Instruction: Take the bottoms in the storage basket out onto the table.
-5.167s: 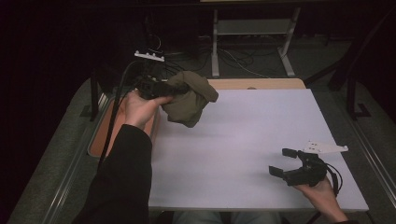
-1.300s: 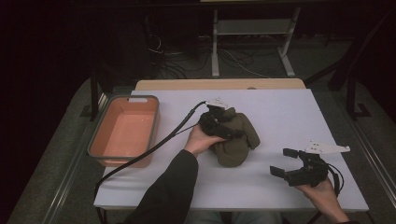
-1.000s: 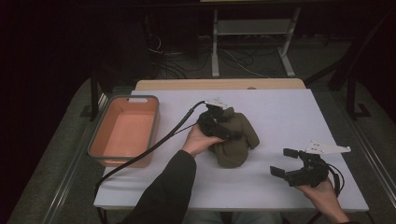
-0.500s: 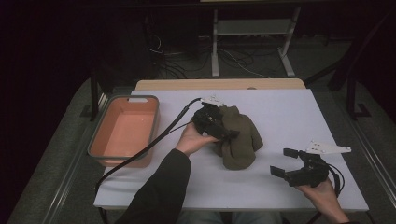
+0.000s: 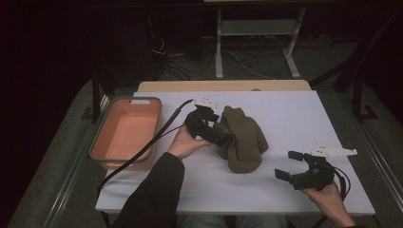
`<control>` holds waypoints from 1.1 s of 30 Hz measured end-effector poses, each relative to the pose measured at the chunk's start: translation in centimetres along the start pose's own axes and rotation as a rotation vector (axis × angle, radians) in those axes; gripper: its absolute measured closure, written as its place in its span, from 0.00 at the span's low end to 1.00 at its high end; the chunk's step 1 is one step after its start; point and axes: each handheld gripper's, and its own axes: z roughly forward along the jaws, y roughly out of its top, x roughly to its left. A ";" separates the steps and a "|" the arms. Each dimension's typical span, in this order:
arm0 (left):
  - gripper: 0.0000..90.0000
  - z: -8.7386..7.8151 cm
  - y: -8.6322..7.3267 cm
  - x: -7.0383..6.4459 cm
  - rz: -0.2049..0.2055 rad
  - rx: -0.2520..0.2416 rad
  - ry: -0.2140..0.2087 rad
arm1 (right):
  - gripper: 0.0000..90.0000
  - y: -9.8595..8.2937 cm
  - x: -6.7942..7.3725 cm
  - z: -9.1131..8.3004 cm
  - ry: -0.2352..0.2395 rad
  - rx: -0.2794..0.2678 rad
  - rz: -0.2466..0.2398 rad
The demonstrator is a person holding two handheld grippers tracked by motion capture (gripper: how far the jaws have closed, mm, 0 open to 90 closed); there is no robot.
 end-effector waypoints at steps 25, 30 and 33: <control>0.00 -5.3 -3.6 -0.4 -0.002 -0.051 0.073 | 0.00 0.0 0.1 0.1 0.004 0.008 0.007; 0.00 -6.1 -4.4 -0.5 -0.011 -0.063 0.083 | 0.00 0.0 0.1 0.1 0.005 0.011 0.004; 0.00 -6.5 -5.0 -0.5 -0.019 -0.068 0.093 | 0.00 0.0 0.1 0.2 0.004 0.008 -0.001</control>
